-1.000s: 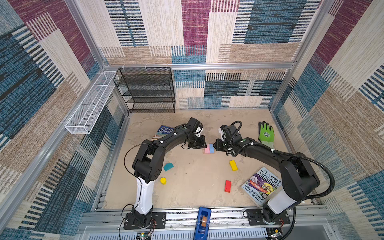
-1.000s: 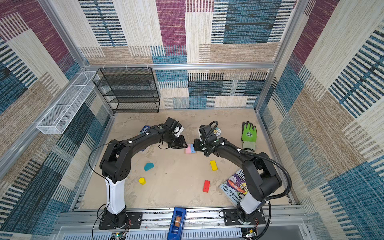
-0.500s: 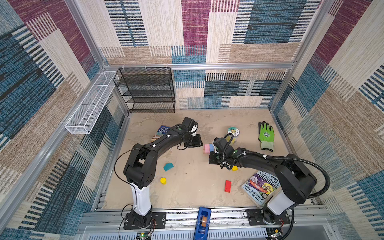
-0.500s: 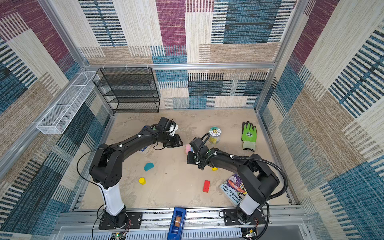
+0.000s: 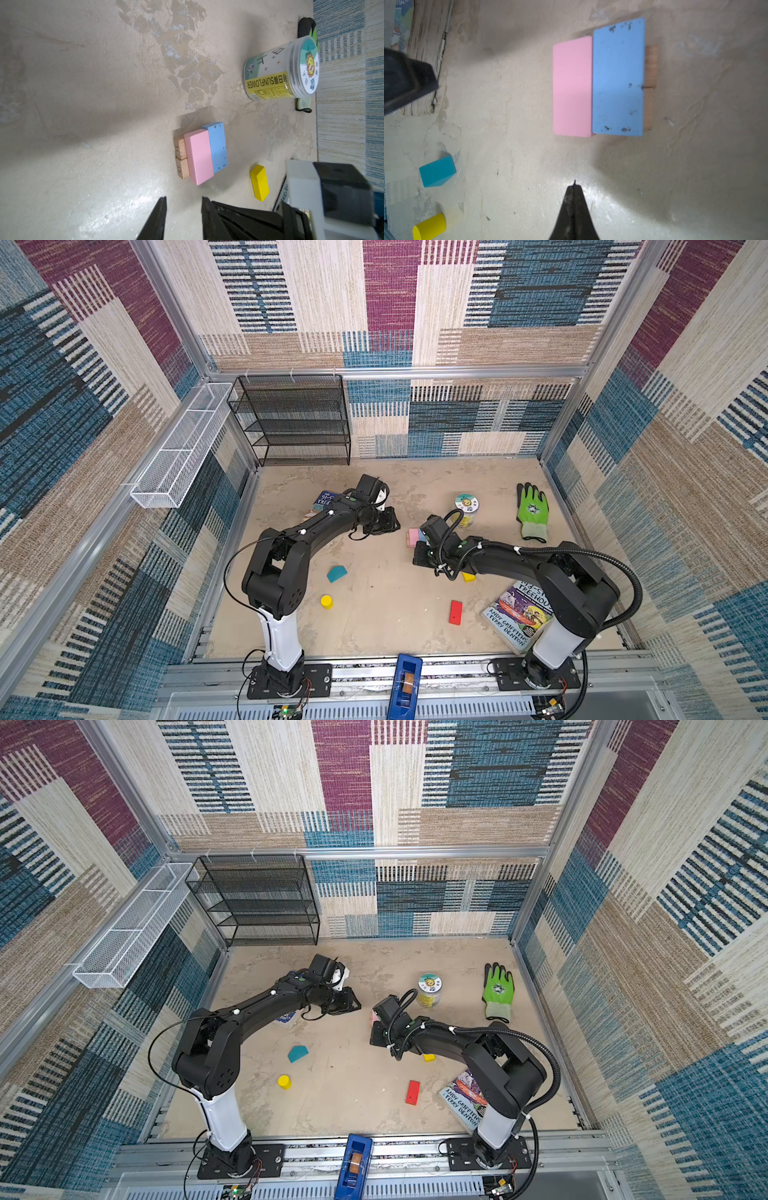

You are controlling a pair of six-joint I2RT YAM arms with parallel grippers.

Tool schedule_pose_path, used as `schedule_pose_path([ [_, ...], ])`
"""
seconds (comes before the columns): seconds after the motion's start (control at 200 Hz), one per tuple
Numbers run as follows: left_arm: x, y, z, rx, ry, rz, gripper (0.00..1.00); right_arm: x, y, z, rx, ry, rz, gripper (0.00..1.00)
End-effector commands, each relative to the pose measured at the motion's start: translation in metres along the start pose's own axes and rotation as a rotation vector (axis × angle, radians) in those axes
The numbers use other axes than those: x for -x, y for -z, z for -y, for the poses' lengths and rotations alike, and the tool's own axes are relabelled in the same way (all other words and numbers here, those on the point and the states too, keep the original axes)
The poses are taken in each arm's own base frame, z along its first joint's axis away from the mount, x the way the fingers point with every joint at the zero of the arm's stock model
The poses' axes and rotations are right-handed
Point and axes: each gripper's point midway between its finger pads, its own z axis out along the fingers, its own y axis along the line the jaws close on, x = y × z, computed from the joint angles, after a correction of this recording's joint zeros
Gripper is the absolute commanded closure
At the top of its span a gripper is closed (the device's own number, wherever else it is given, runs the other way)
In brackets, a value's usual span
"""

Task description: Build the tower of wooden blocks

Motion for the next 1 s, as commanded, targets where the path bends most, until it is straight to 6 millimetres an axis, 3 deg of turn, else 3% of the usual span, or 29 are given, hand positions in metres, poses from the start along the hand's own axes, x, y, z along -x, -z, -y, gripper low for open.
schedule_pose_path([
  [0.0,0.005,0.002,0.003,-0.018,0.01,0.016,0.67,0.009,-0.002,-0.002,-0.009,-0.011,0.035,1.0],
  [0.996,0.004,-0.004,-0.002,-0.031,0.032,0.002,0.68,0.015,-0.013,0.001,-0.058,-0.029,0.04,1.0],
])
